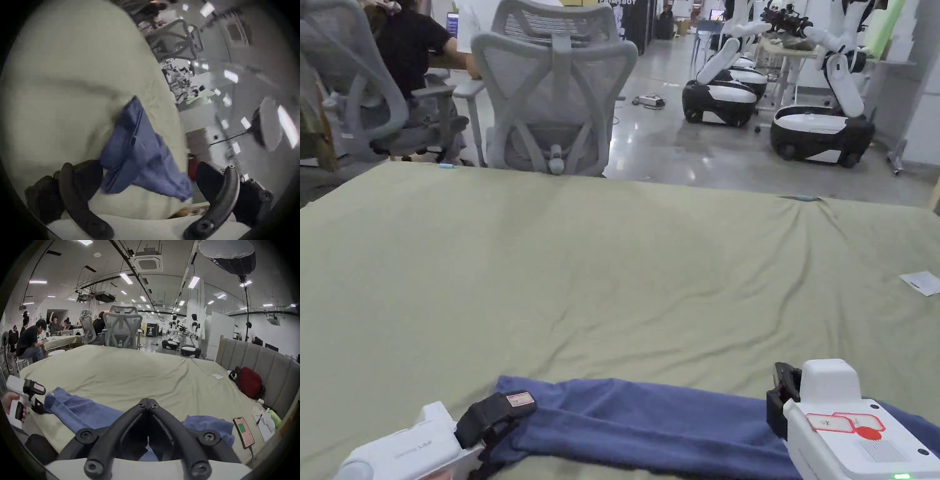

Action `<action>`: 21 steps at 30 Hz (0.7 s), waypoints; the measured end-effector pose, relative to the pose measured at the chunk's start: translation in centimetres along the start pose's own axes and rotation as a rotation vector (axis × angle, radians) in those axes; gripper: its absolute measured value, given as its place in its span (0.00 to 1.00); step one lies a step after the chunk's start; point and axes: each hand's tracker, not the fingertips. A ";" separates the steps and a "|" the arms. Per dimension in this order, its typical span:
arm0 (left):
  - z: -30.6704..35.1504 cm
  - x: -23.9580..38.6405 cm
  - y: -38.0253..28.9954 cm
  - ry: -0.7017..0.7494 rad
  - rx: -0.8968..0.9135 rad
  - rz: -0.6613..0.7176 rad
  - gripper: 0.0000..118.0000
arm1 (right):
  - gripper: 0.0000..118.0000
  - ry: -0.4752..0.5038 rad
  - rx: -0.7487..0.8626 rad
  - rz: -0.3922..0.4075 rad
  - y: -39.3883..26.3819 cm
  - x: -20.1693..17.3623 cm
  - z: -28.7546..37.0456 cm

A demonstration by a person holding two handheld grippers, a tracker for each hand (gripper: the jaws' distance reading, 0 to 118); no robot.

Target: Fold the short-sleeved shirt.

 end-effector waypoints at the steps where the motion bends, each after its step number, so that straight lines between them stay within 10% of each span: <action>1: -0.4 0.1 0.0 -0.050 0.007 0.003 1.00 | 0.00 0.001 -0.005 0.007 -0.1 -0.2 0.0; 4: -3.1 0.1 0.5 -0.132 -0.022 0.111 0.89 | 0.00 0.005 -0.019 0.025 -0.2 -0.4 -0.4; 7: -4.9 0.4 1.2 0.041 0.015 0.077 0.18 | 0.00 0.002 -0.027 0.023 -0.2 -0.5 -0.7; 8: -5.4 0.6 1.3 0.130 0.020 0.051 0.10 | 0.00 0.001 -0.029 0.020 -0.2 -0.5 -0.8; 16: -2.0 5.2 3.9 0.370 0.178 -0.332 0.09 | 0.00 0.000 -0.044 0.026 -0.3 -0.1 -1.1; 21: -1.4 12.5 1.9 0.522 0.167 -0.798 0.09 | 0.00 0.005 -0.034 0.013 -0.1 0.5 -0.9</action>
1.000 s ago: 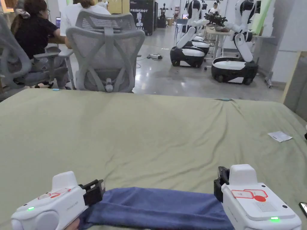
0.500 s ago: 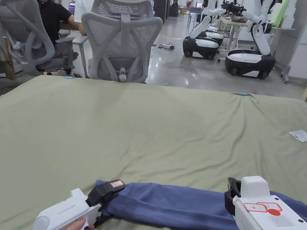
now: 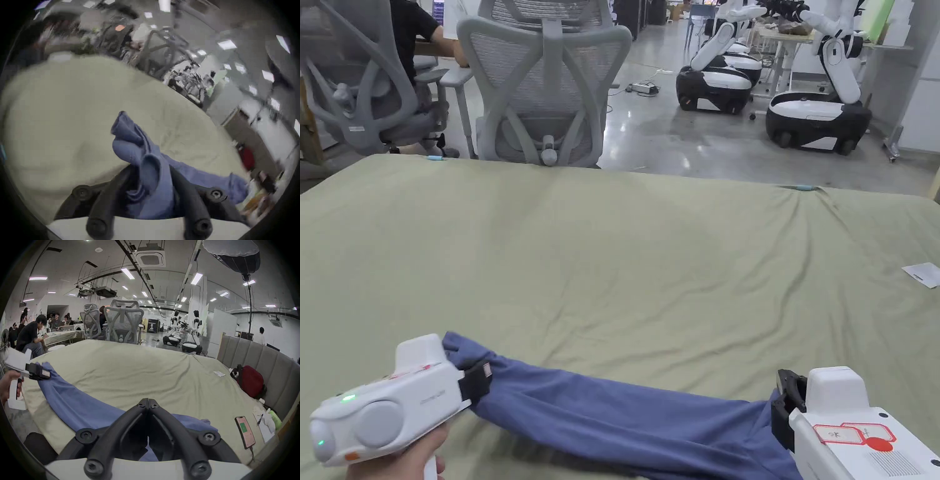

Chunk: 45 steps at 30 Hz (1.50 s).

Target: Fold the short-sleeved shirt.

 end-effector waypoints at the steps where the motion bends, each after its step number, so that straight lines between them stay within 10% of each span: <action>1: 0.6 2.3 0.2 0.012 0.024 -0.096 0.09 | 0.00 0.001 0.004 -0.006 0.0 0.2 0.0; 12: -5.5 24.3 -9.8 -0.061 -0.125 -0.785 0.09 | 0.00 -0.008 0.014 -0.036 -1.5 2.6 1.7; 15: -7.7 23.8 -11.5 -0.049 -0.213 -0.698 0.17 | 0.00 -0.016 0.008 -0.037 -2.0 3.7 2.0; 19: -6.1 22.0 -9.3 -0.216 -0.142 -0.416 0.89 | 0.00 -0.017 0.004 -0.042 -2.2 4.6 1.7; 22: -4.8 18.8 -6.7 -0.364 -0.111 -0.013 0.89 | 0.00 -0.014 0.005 -0.054 -2.2 4.7 1.5; 26: -5.0 16.3 -5.8 -0.261 -0.094 0.099 0.88 | 0.00 -0.003 0.003 -0.066 -2.6 4.6 1.4; 28: -6.4 16.4 -6.5 -0.207 -0.201 0.070 0.77 | 0.00 -0.002 -0.003 -0.069 -2.9 4.7 1.2; 30: -7.6 16.6 -7.6 -0.206 -0.273 0.072 0.18 | 0.00 -0.002 -0.007 -0.072 -3.1 4.8 1.2; 31: -7.9 17.0 -8.3 -0.201 -0.277 0.082 0.05 | 0.00 -0.003 -0.008 -0.075 -3.1 5.0 1.2; 45: -6.8 20.3 -10.0 -0.387 -0.213 0.128 0.00 | 0.00 -0.034 -0.021 -0.094 -3.4 6.4 1.5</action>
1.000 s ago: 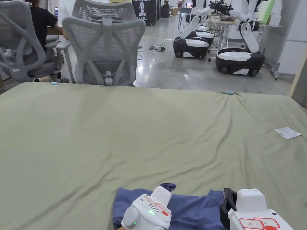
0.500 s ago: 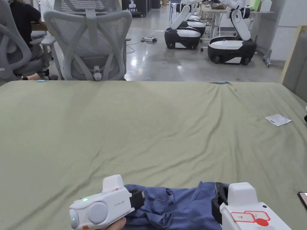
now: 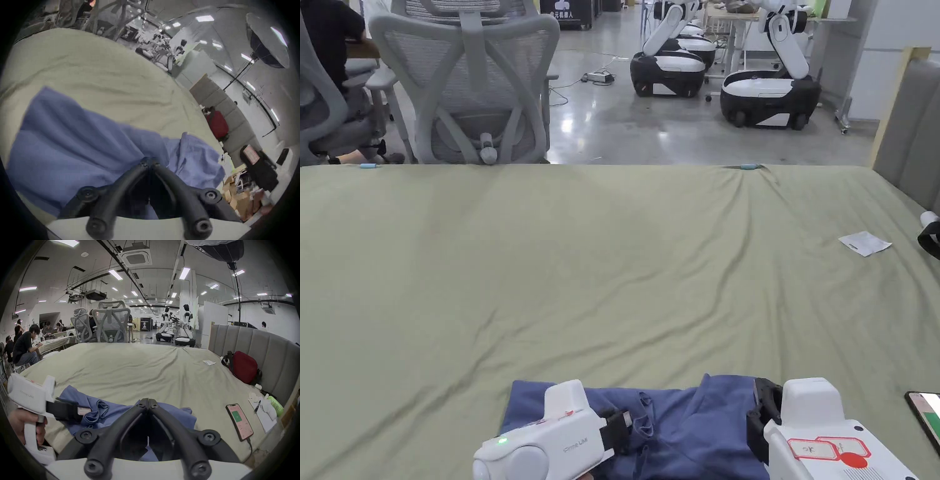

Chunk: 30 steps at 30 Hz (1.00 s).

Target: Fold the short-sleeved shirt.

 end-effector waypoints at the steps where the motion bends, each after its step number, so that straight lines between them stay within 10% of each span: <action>1: 1.1 0.1 0.5 0.006 0.042 -0.006 0.00 | 0.00 0.003 0.000 -0.001 0.1 -0.1 0.0; 10: 6.2 -3.5 2.7 0.083 0.111 -0.009 0.00 | 0.00 0.043 0.000 0.018 0.3 -2.1 0.0; 14: 7.6 -6.5 2.8 0.041 0.179 0.112 0.96 | 0.00 0.047 -0.001 0.029 0.2 -2.0 0.2; 15: 7.9 -7.6 2.7 0.036 0.184 0.150 1.00 | 0.00 0.045 -0.001 0.030 0.2 -1.9 0.2; 22: 7.3 -15.0 0.7 -0.086 0.143 0.589 0.96 | 0.00 0.034 -0.006 0.021 0.2 -1.5 -0.1; 27: 3.7 -13.1 -0.3 -0.339 0.093 0.654 0.87 | 0.00 0.035 -0.011 0.021 0.2 -1.7 -0.3; 30: 2.3 -11.3 -0.2 -0.197 0.057 0.564 0.31 | 0.00 0.030 -0.014 0.025 0.1 -1.7 -0.4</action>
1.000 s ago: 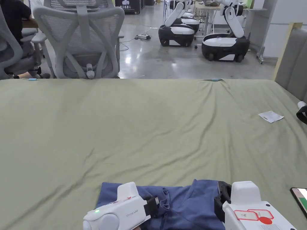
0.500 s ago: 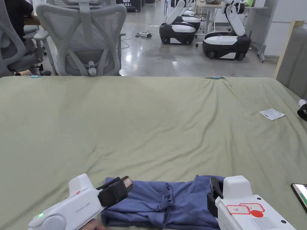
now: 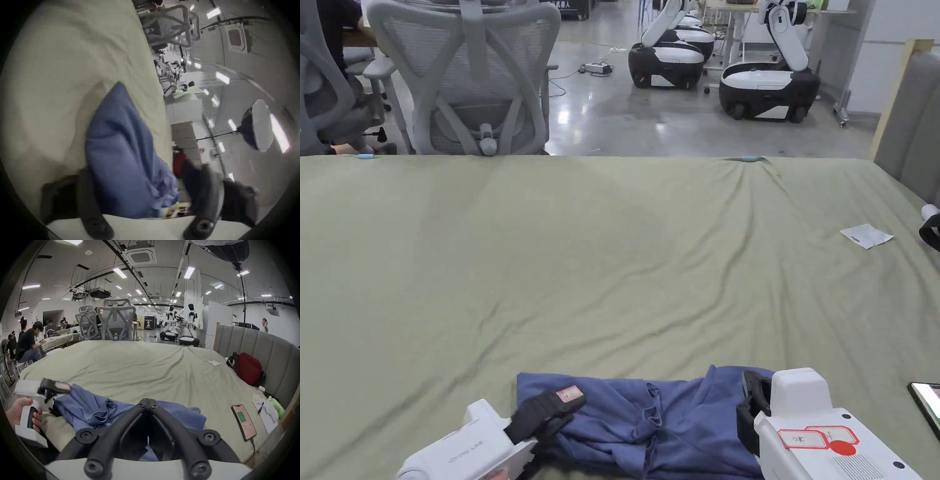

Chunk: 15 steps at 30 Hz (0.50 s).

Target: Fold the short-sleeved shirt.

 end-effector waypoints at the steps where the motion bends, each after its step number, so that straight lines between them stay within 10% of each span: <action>1: -0.2 0.4 -0.1 0.079 0.015 -0.066 0.17 | 0.00 0.000 -0.002 -0.001 0.0 0.0 0.0; 6: 2.2 1.0 2.0 0.139 0.146 -0.114 0.16 | 0.00 -0.010 -0.005 -0.002 0.0 0.3 0.0; 15: 7.8 6.3 4.8 0.495 0.400 -0.689 0.15 | 0.00 -0.022 -0.002 -0.018 -0.3 1.1 0.3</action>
